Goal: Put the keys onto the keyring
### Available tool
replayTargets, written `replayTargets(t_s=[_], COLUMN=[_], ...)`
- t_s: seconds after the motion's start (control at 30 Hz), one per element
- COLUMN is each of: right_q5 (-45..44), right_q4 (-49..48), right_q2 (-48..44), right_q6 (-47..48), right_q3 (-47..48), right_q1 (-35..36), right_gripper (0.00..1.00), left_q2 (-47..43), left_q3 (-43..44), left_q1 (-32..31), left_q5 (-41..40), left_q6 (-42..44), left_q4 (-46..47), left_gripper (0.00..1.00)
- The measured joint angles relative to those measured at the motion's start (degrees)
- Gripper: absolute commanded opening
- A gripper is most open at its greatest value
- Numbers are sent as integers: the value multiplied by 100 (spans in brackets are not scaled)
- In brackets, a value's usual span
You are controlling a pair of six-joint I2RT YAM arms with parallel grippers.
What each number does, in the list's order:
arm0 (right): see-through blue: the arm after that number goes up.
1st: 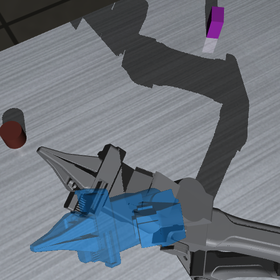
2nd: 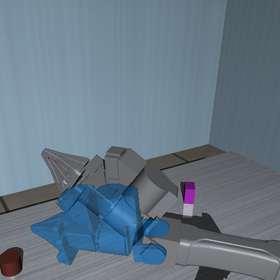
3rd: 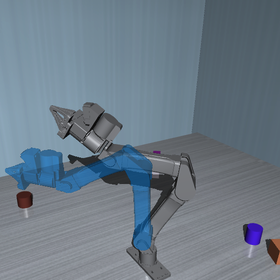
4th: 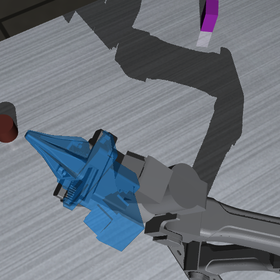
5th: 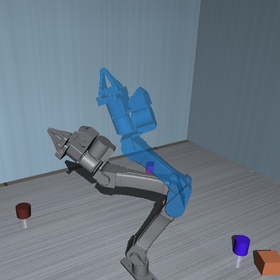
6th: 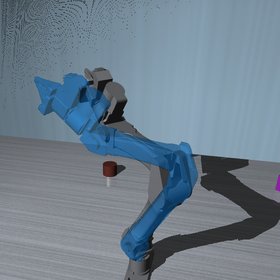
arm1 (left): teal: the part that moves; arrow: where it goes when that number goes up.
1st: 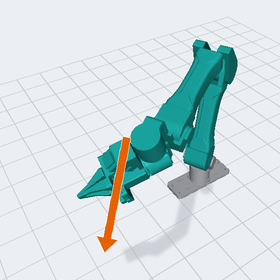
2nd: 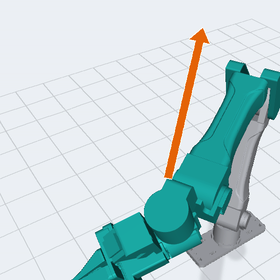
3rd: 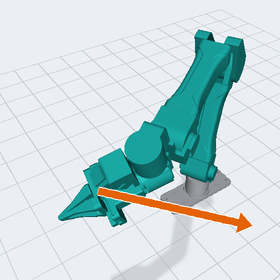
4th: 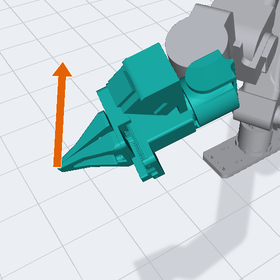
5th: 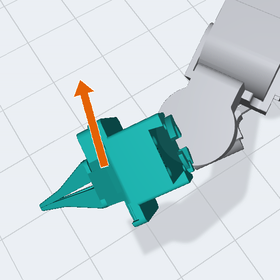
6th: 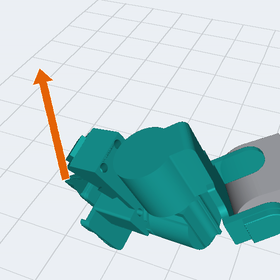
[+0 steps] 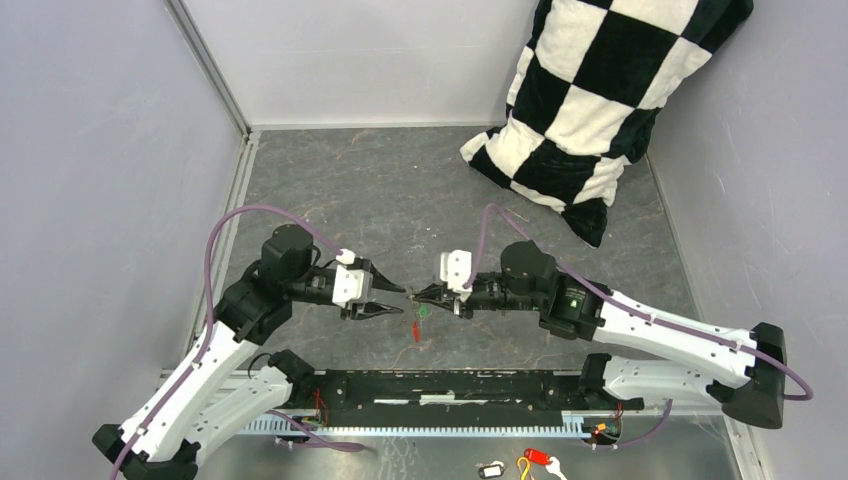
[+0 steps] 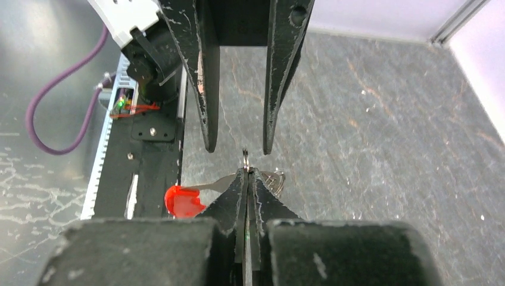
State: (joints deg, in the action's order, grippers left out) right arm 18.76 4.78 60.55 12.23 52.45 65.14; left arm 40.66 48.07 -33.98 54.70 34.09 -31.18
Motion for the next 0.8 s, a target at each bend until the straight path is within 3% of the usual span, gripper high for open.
replayTargets(t_s=[0.37, 0.57, 0.8], right_q5=[284, 310, 332], right_q4=[-1980, -2345, -2481], right_q2=[-442, -428, -382], right_q6=[-608, -822, -981], right_q3=[-927, -966, -975], right_q1=[0, -2, -2], right_gripper=[0, 0, 0], left_q2=[-96, -103, -107], left_q3=[-2, 0, 2], left_q1=[0, 0, 13], left_q5=[378, 428, 411], left_q6=[-1029, -1397, -1526], left_q4=[586, 850, 905], left_gripper=[34, 25, 21])
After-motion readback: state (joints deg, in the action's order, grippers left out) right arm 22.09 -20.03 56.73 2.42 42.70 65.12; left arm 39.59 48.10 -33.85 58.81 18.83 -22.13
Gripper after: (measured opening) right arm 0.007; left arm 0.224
